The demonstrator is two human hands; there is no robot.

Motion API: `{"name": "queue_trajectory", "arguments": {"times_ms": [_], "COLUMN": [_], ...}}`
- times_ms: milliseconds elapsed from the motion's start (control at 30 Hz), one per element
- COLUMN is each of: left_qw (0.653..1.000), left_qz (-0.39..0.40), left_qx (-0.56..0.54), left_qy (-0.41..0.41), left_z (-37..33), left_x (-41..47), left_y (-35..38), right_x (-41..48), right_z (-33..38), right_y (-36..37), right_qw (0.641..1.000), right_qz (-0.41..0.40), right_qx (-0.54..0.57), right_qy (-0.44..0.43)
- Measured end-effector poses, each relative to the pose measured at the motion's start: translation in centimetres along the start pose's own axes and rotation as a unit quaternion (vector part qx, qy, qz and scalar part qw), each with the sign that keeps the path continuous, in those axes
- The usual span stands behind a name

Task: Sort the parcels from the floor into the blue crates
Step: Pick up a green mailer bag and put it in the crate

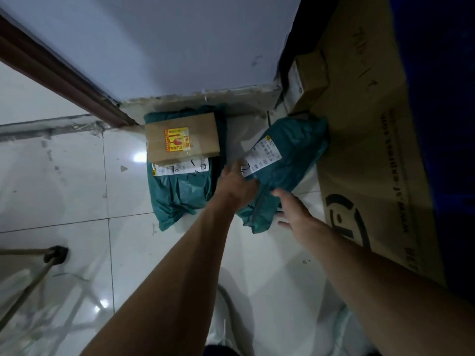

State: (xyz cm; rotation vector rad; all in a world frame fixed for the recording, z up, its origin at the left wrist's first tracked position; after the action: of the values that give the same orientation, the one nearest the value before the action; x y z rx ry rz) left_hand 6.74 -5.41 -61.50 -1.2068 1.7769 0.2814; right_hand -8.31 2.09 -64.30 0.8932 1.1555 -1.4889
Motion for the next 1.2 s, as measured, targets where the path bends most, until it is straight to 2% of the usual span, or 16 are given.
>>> {"name": "queue_trajectory", "arguments": {"times_ms": [200,367,533,867,1067,1200], "left_qw": [0.997,0.996,0.996,0.995,0.998,0.998], "left_qz": [0.052,0.061,0.064,0.057,0.043,0.044], "left_qx": [-0.036,-0.043,-0.052,0.081,0.047,0.016], "left_qy": [-0.032,-0.038,-0.036,0.007,0.012,0.031], "left_z": [-0.1,-0.4,-2.9,-12.9,-19.6,-21.2], "left_x": [-1.8,-5.0,-11.0,-27.6,-38.7,-42.8], "left_y": [1.5,1.5,0.2,-5.0,-9.1,-10.8], "right_x": [-0.7,-4.1,-9.7,-28.6,-41.5,-49.8], "right_z": [1.1,1.6,1.4,3.4,7.1,10.7], "right_y": [1.1,0.8,0.0,-2.3,-5.7,-8.4], "right_qw": [0.991,0.993,0.988,0.98,0.982,0.986], "right_qz": [0.028,0.006,0.009,0.009,0.031,0.032], "right_qx": [0.132,0.113,0.149,0.196,0.185,0.161], "right_qy": [0.019,0.033,0.041,0.033,0.001,-0.028]}}
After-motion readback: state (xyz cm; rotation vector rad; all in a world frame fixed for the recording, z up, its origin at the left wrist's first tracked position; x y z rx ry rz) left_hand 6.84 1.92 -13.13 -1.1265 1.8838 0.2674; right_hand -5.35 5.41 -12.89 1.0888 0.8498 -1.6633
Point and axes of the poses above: each hand's wrist, its own x-axis towards the middle knuckle, its own y-axis out of the palm, z = x × y, the point moved 5 cm from there along x, towards the middle knuckle, and after that the axes turned 5 degrees about -x, right-handed, at the moved point
